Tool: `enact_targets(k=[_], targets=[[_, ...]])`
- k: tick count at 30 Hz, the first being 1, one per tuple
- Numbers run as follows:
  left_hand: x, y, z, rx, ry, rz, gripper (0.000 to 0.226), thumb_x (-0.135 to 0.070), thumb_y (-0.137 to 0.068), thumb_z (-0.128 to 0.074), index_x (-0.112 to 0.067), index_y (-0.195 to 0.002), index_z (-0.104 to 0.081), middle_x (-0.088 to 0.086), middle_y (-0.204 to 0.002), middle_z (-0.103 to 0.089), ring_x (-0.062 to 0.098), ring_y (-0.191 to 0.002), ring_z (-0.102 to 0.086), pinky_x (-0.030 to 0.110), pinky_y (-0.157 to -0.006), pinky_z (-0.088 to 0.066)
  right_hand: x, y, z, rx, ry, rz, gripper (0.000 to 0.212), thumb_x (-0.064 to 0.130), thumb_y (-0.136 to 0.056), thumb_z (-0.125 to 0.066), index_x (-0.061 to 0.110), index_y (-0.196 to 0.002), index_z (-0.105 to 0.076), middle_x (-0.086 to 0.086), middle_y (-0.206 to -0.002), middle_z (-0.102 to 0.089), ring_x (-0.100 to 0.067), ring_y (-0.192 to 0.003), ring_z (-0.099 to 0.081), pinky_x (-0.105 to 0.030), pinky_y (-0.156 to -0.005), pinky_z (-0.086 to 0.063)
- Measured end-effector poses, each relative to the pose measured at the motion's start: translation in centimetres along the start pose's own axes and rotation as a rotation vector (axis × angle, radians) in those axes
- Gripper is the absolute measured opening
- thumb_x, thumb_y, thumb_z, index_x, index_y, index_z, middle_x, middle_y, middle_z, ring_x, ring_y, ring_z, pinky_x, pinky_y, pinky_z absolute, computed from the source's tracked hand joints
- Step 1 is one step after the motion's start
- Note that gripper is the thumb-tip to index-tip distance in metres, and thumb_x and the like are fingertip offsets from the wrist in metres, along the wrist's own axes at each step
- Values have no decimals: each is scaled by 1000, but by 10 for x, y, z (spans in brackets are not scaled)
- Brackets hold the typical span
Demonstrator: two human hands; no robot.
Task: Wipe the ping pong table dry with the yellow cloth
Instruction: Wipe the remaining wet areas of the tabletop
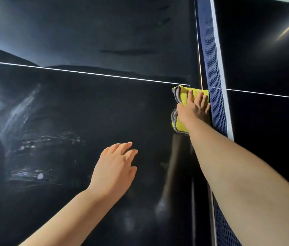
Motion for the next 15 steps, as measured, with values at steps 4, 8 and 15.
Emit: enact_targets(k=[4, 8, 15], targets=[[10, -9, 1, -22, -34, 5, 52, -31, -49, -88, -22, -97, -74, -2, -111, -68, 19, -98, -66, 33, -84, -52, 16, -47, 11, 12, 0, 35, 65, 42, -102, -31, 28, -158, -1, -9, -165, 10, -26, -151, 12, -44, -119, 11], [30, -7, 0, -25, -32, 51, 53, -31, -50, -88, -22, -100, -73, -2, -114, -67, 20, -101, -65, 34, -85, -51, 32, -83, 20, 18, -16, 34, 65, 43, -101, -31, 29, -158, -3, -8, -165, 10, -25, -151, 12, -45, -120, 11], [58, -17, 1, -64, -68, 94, 54, -31, -49, -88, -20, -99, -74, 0, -112, -68, 21, -100, -65, 35, -83, -52, 50, -90, 18, 8, 15, 48, 63, 45, -101, -30, 32, -157, -3, -8, -165, 9, -28, -151, 13, -48, -118, 13]])
Point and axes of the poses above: each hand's wrist, its own y-axis away from the middle knuckle, its own z-axis out of the back of the hand, x = y × z, the point moved 10 cm from there along -y, towards the middle knuckle
